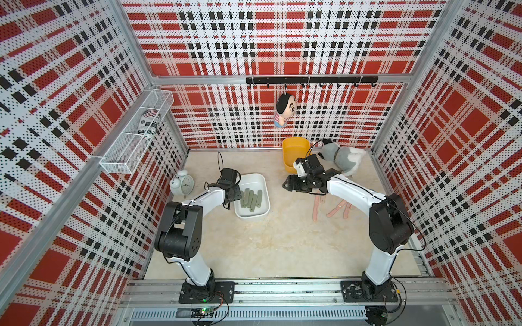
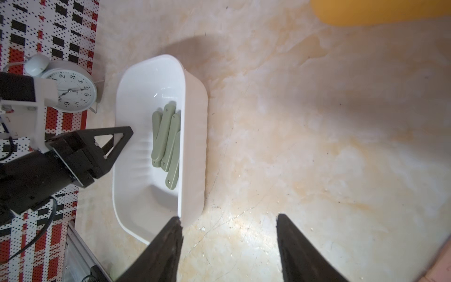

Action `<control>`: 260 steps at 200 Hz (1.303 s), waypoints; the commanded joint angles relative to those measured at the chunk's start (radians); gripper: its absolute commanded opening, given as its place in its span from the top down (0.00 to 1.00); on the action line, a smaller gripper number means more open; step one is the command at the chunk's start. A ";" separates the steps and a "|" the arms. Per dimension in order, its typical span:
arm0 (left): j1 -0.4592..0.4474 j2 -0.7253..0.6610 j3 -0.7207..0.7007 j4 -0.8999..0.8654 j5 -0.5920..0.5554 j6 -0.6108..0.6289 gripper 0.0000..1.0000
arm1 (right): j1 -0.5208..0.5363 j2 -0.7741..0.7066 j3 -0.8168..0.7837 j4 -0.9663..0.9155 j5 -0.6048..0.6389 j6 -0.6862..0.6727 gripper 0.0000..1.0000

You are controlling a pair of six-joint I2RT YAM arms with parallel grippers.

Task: Place the fruit knives into the storage box by color
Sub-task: Move the storage box to the center of the board.

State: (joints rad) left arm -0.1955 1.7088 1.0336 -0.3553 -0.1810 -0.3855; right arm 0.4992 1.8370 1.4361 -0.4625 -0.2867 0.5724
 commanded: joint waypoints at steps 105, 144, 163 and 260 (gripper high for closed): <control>-0.191 -0.227 0.279 -0.005 0.249 0.041 0.02 | -0.225 0.254 0.321 -0.030 0.212 -0.043 0.32; -0.283 -0.229 0.237 0.205 0.423 -0.060 0.02 | -0.260 0.385 0.454 -0.040 0.234 -0.028 0.33; -0.315 -0.217 0.208 0.265 0.448 -0.083 0.01 | -0.267 0.438 0.506 -0.037 0.251 -0.026 0.34; -0.374 -0.219 0.080 0.367 0.468 -0.107 0.02 | -0.285 0.658 0.782 -0.112 0.229 -0.026 0.49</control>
State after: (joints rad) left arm -0.5674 1.4879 1.1282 -0.0437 0.2699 -0.4805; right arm 0.2256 2.4565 2.1727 -0.5369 -0.0593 0.5434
